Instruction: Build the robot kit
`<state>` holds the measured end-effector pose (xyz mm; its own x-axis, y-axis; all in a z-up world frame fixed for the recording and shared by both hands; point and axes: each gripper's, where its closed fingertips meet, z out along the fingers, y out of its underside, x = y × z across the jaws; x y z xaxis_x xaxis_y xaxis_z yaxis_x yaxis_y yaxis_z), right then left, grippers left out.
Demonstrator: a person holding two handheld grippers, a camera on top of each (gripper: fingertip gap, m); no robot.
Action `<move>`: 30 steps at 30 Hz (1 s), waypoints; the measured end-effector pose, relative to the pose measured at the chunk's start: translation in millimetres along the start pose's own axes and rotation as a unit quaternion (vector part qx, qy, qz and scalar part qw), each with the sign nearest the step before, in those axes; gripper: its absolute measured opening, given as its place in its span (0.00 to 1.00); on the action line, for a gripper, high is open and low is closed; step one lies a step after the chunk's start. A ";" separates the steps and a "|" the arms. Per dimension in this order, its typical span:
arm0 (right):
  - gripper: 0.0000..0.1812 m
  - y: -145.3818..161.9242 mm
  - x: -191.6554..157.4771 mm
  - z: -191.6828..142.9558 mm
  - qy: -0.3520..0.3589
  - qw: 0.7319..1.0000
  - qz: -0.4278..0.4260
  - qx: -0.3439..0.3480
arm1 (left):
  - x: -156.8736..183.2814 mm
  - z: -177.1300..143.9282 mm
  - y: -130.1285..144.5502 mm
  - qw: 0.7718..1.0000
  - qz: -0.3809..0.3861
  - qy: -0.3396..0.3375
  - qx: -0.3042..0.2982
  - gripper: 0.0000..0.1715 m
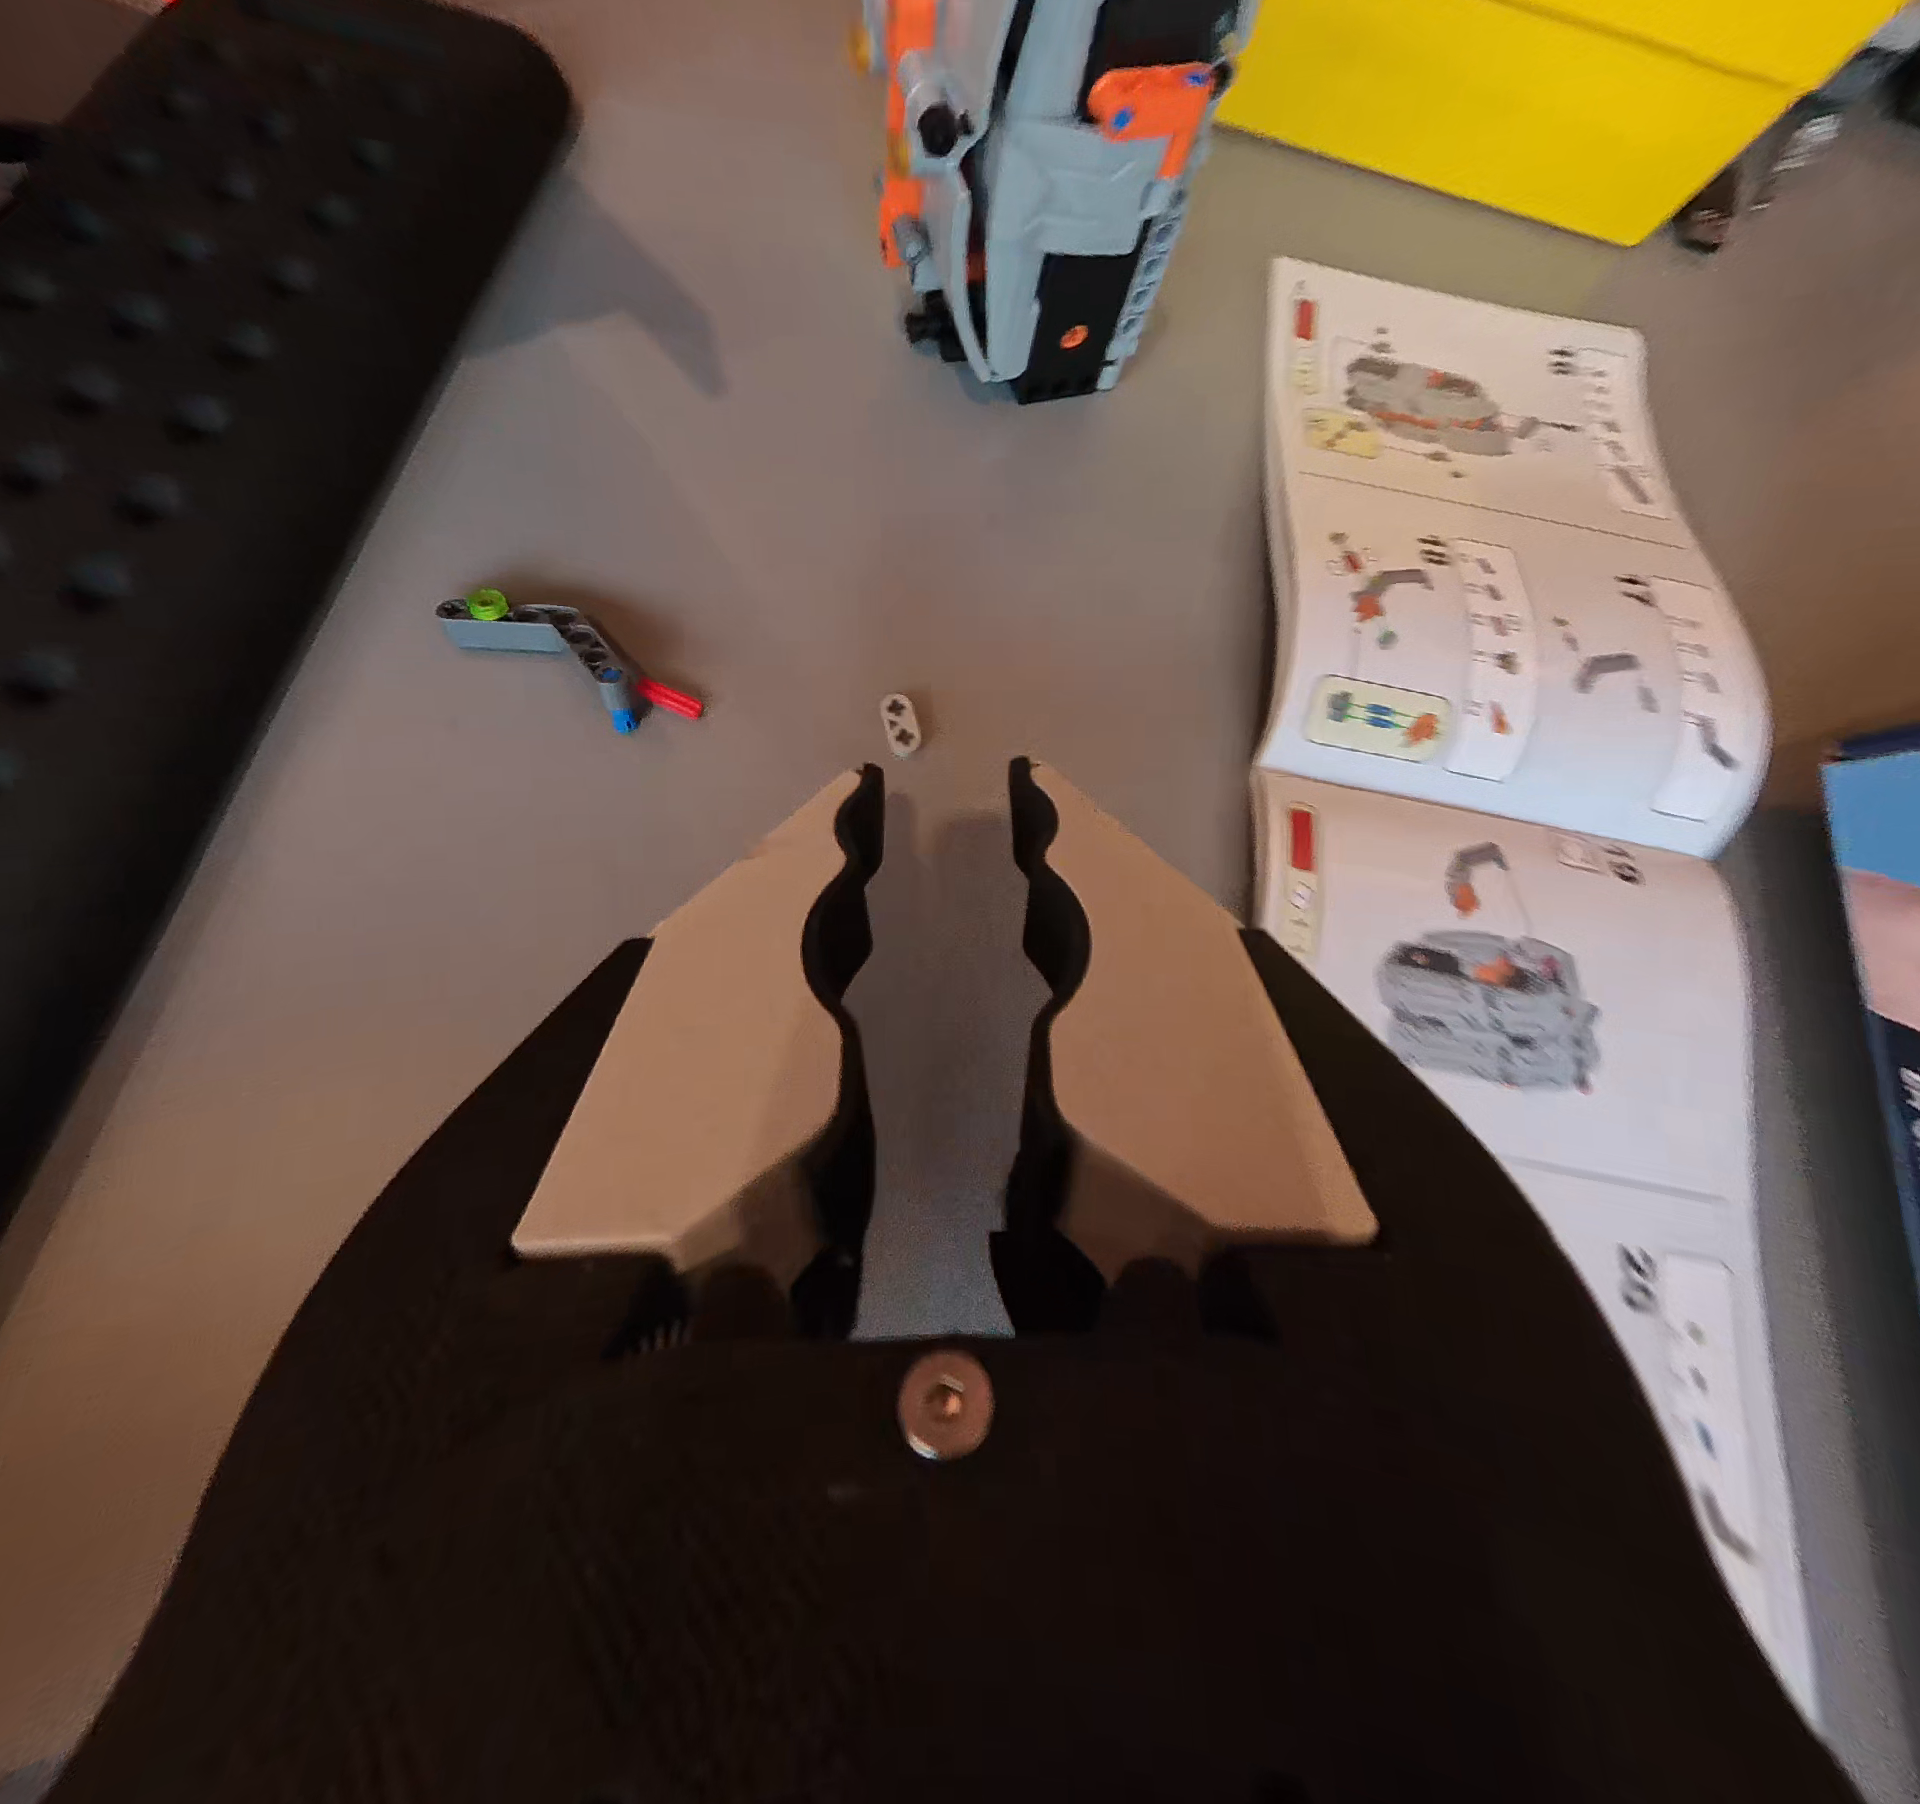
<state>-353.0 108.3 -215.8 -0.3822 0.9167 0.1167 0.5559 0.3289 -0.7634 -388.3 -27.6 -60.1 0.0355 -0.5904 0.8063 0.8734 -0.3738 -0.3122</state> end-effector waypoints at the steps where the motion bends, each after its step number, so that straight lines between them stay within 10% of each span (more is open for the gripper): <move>1: 0.13 -3.3 4.0 -12.2 0.011 1.000 0.006 0.011 | -1.0 -2.0 -1.4 1.000 -0.001 -0.001 -0.001 0.88; 8: 0.06 -30.7 7.8 -92.9 0.033 0.989 0.047 0.133 | -4.3 -16.1 -15.5 1.000 0.012 -0.013 -0.020 0.86; 16: 0.05 -6.1 -60.7 15.3 -0.094 0.993 -0.068 -0.030 | -4.8 -17.3 -19.3 0.999 0.019 -0.014 -0.030 0.86; 30: 0.02 1.0 -73.5 28.3 -0.134 0.987 -0.072 -0.044 | -13.1 -17.4 -11.8 0.999 -0.001 -0.010 -0.036 0.83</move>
<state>-345.2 34.9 -243.2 -0.6373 0.7696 0.0385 0.5387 0.4807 -0.6920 -407.5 -27.9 -75.7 0.0436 -0.5750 0.8170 0.8361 -0.4266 -0.3448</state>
